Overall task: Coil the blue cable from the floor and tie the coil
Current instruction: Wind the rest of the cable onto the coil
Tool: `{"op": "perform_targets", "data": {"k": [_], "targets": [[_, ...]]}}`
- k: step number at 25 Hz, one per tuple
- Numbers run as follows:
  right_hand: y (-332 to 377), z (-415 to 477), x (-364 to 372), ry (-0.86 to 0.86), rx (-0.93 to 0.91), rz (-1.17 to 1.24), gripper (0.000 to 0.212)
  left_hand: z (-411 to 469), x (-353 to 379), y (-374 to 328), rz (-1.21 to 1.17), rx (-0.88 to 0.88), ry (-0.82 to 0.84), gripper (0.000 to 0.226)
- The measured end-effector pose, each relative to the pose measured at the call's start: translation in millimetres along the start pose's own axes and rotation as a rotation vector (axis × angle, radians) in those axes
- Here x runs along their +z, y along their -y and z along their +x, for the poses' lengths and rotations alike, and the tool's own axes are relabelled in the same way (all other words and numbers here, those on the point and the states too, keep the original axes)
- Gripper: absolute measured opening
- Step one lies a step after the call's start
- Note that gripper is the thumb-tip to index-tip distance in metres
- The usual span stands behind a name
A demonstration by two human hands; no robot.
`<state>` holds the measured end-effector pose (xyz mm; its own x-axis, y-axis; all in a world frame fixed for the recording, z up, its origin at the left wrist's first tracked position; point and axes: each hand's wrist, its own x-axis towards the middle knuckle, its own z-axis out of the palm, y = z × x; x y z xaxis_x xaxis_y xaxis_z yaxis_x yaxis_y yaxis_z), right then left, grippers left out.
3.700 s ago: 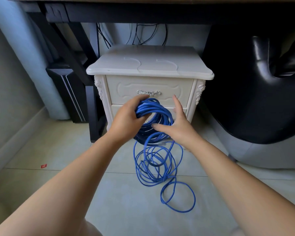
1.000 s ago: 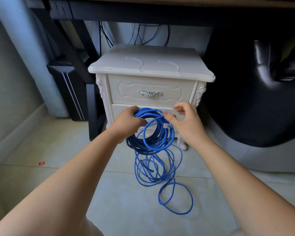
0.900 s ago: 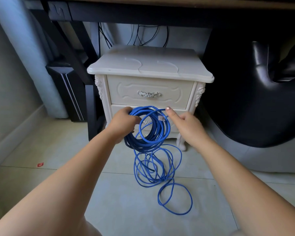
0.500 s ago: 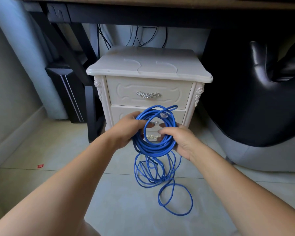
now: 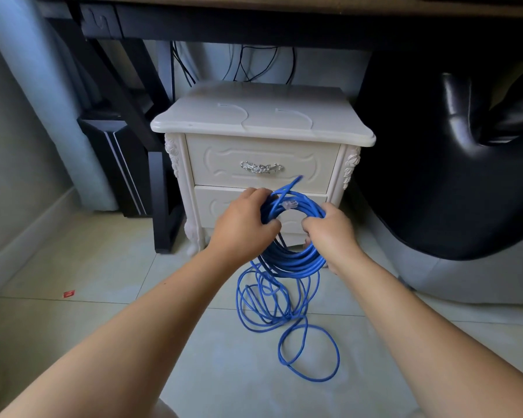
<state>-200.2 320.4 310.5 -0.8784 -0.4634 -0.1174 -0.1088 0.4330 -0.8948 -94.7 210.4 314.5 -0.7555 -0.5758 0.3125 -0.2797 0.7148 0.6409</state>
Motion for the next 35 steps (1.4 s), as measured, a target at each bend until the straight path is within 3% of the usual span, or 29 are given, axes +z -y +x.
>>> {"op": "perform_targets", "data": {"k": [3,5,7,8,10,11,12,13,14,15,16,17,18,20,22,25,27,30,35], "targets": [[-1.2,5.9,-9.0,-0.063,0.039,0.114,0.015,1.8,-3.4,2.1,-0.451,-0.286,0.057,0.036],[0.3,7.4,-11.7,-0.068,0.060,0.343,0.020,-0.4,0.8,1.4,-0.718,-0.565,0.053,0.021],[5.7,6.0,-12.6,-0.090,0.038,0.546,0.023,-3.8,4.5,5.1,-0.828,-0.800,0.170,0.011],[7.4,5.5,-13.2,-0.106,0.018,0.616,0.023,-6.5,4.8,8.3,-0.752,-0.866,0.320,0.019],[8.9,5.7,-16.9,-0.104,-0.016,0.702,0.023,-6.8,-1.7,18.2,-0.368,-0.803,0.609,0.051],[7.5,7.4,-20.3,-0.092,-0.035,0.689,0.023,-3.7,-6.1,22.1,-0.156,-0.731,0.557,0.057],[5.8,9.0,-23.5,-0.082,-0.062,0.634,0.022,1.3,-11.7,23.9,0.004,-0.637,0.366,0.052],[4.2,10.0,-25.5,-0.072,-0.097,0.548,0.021,6.2,-18.8,22.8,0.018,-0.529,0.105,0.040],[3.5,10.4,-26.3,-0.064,-0.142,0.445,0.020,8.2,-26.2,19.1,-0.114,-0.410,-0.092,0.028],[4.0,9.9,-26.8,-0.052,-0.190,0.328,0.020,8.7,-32.6,10.0,-0.300,-0.277,-0.136,0.030],[5.5,9.2,-26.8,-0.030,-0.237,0.205,0.021,8.7,-35.6,-0.3,-0.451,-0.134,-0.030,0.049],[7.8,7.7,-26.3,0.005,-0.278,0.085,0.022,7.2,-34.7,-9.5,-0.457,-0.022,0.123,0.069],[11.2,4.9,-25.4,0.054,-0.316,-0.025,0.023,3.2,-30.9,-17.3,-0.363,0.069,0.239,0.084],[17.0,-0.6,-23.2,0.164,-0.370,-0.187,0.023,-0.2,-17.4,-18.7,-0.139,0.179,0.235,0.093],[20.1,-4.1,-23.6,0.261,-0.369,-0.240,0.021,1.2,-12.3,-10.3,-0.079,0.139,0.139,0.083],[16.7,-1.7,-25.6,0.423,-0.323,-0.216,0.021,3.6,-13.7,-3.6,-0.020,0.035,0.156,0.061],[12.8,1.3,-23.8,0.532,-0.306,-0.190,0.036,4.3,-13.9,-0.6,0.026,-0.017,0.160,0.044],[10.9,3.2,-24.4,0.551,-0.267,-0.122,0.056,6.6,-15.9,4.9,0.044,-0.049,0.116,0.019],[12.5,-2.0,-33.1,0.466,-0.221,0.106,0.035,9.1,-23.9,10.8,-0.027,-0.123,0.043,0.012]]}}
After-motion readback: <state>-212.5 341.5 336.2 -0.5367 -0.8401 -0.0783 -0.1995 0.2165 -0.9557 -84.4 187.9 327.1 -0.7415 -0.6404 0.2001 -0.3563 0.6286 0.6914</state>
